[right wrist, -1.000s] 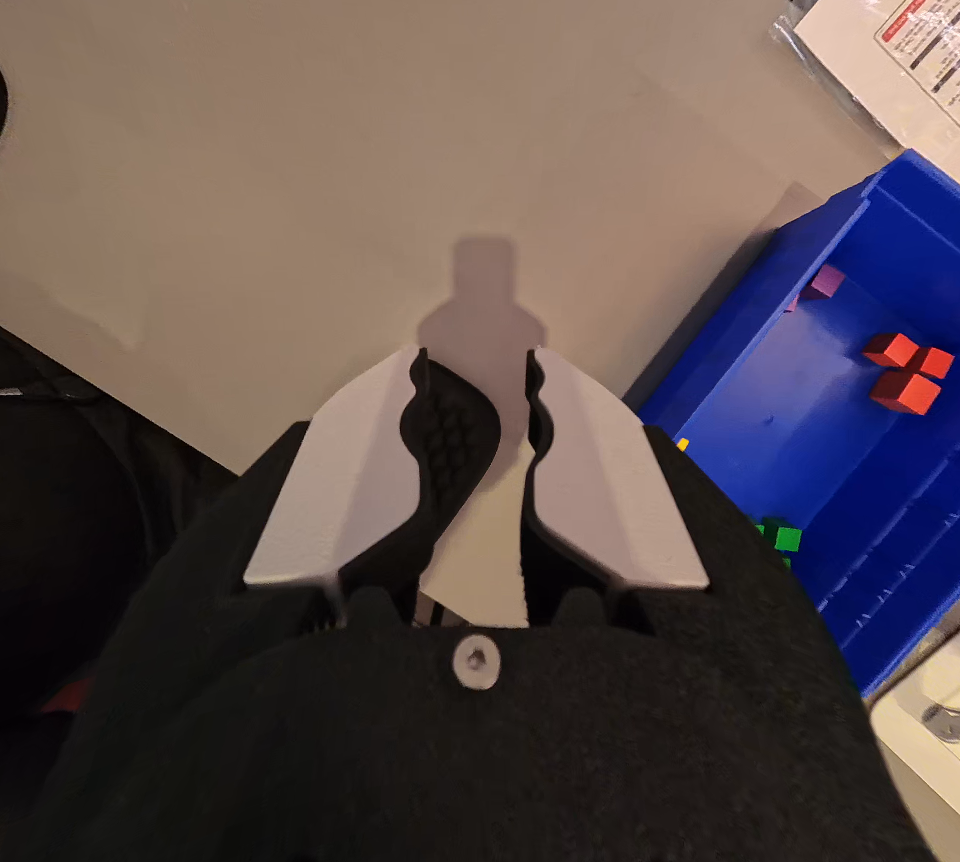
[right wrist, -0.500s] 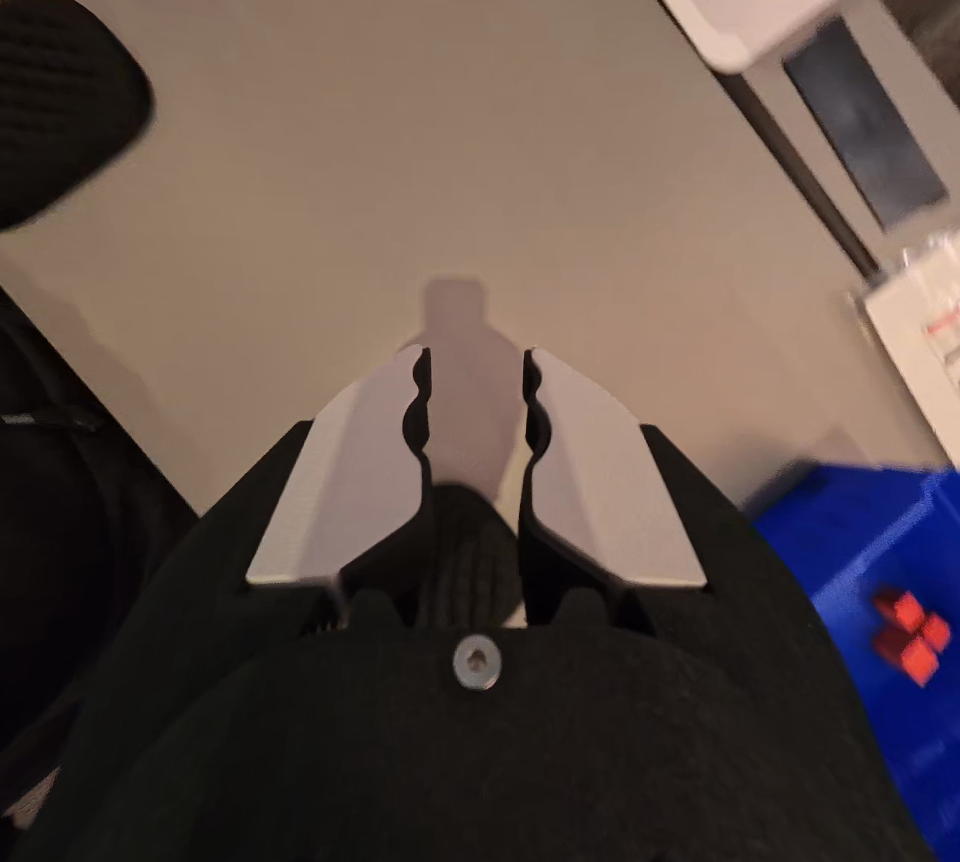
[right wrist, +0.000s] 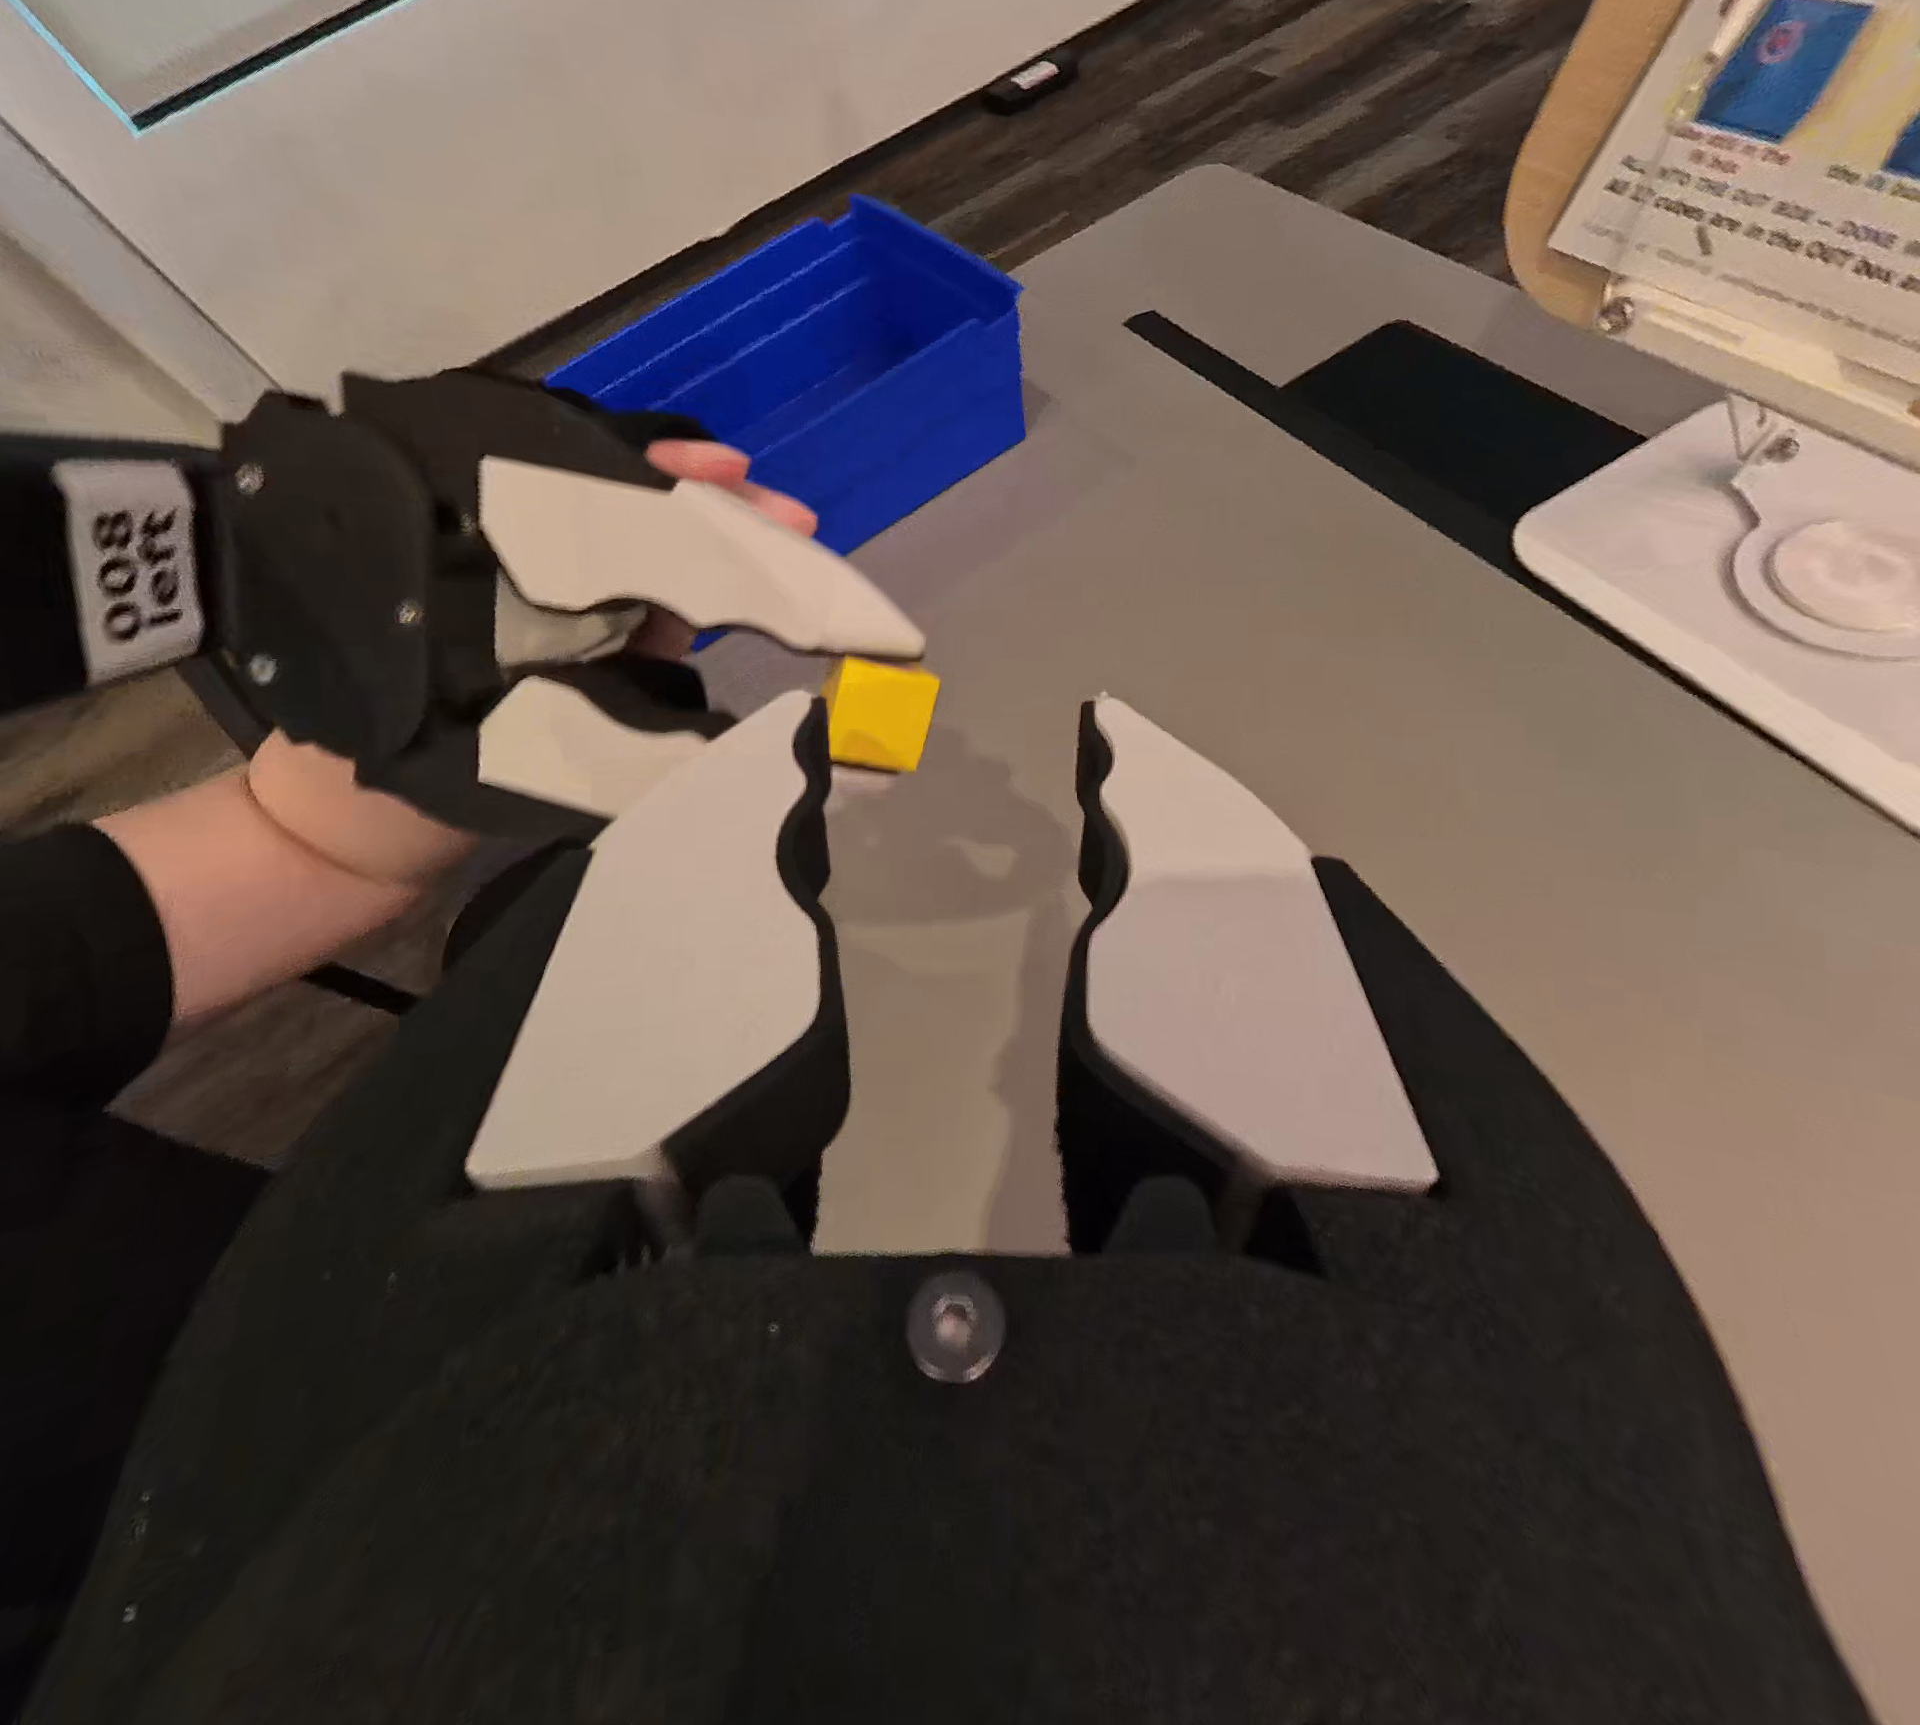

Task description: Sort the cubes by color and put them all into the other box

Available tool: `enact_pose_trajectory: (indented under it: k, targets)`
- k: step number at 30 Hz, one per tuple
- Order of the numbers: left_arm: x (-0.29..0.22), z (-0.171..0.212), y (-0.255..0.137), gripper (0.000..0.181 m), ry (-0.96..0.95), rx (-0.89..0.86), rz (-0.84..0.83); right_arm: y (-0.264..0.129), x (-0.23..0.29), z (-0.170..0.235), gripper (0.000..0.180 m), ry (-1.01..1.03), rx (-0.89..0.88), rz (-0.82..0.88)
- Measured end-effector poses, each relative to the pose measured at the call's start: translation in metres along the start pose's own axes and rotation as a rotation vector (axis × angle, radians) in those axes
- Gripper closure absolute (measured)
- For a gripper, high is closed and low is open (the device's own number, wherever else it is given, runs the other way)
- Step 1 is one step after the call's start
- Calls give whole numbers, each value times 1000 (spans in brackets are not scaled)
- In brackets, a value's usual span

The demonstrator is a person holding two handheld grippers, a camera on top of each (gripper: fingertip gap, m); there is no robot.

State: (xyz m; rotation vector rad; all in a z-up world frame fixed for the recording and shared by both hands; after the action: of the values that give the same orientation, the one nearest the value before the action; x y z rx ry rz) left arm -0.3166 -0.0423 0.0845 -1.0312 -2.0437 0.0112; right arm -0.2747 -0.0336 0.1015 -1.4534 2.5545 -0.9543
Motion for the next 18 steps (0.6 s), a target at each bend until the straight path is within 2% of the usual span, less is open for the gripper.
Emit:
enact_pose_trajectory:
  k: [7, 9, 11, 18]
  targets:
    - [-17, -18, 22, 159, 53, 5, 14, 12, -11, 31, 134, 129, 103, -108]
    - [-21, -20, 26, 159, 69, 15, 23, 13, -10, 33, 140, 134, 100, -152]
    - [-25, -21, 28, 159, 85, 22, 28, 13, -4, 35, 156, 143, 95, -230]
    - [-32, -20, 33, 159, 31, 20, 40, 12, -11, 42, 157, 136, 119, -232]
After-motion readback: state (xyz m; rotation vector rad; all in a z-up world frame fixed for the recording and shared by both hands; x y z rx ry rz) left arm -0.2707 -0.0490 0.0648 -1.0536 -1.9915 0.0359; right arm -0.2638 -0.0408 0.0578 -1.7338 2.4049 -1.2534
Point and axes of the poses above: each gripper's, where its closed fingertips meet, y out along the fingers, z out of its underside, x = y × z across the jaws, the point moved 2 cm from there along -y, back along the fingers, and after that the axes turned 9 degrees about x, right-handed, at the moved point
